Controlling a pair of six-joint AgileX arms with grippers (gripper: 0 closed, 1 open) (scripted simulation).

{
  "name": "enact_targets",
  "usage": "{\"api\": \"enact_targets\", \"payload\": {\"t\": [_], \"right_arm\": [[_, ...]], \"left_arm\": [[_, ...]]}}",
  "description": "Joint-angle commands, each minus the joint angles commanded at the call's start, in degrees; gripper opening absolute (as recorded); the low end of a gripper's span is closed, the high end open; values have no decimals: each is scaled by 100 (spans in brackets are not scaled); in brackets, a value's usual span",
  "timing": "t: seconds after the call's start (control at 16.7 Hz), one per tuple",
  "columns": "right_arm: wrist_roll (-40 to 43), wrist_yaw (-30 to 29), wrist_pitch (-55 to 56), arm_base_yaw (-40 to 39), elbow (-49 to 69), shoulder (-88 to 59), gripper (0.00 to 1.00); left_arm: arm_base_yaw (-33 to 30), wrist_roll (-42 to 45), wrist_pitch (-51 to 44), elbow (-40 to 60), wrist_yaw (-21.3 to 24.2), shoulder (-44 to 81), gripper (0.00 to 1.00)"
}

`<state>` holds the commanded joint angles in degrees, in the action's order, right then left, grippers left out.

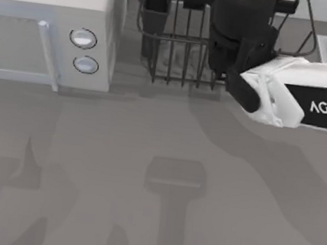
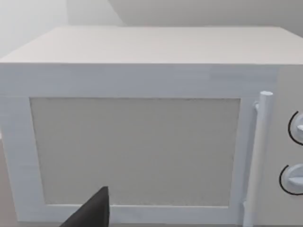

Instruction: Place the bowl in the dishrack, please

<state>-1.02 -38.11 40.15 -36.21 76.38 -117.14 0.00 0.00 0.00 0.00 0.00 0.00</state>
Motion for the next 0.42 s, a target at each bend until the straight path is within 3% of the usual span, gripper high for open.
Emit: {"api": "enact_targets", "payload": {"t": [0.12, 0.42], "right_arm": [[0, 0, 0, 0, 0, 0, 100], [0, 0, 0, 0, 0, 0, 100]], "left_arm": [[0, 0, 0, 0, 0, 0, 100], [0, 0, 0, 0, 0, 0, 100]]}}
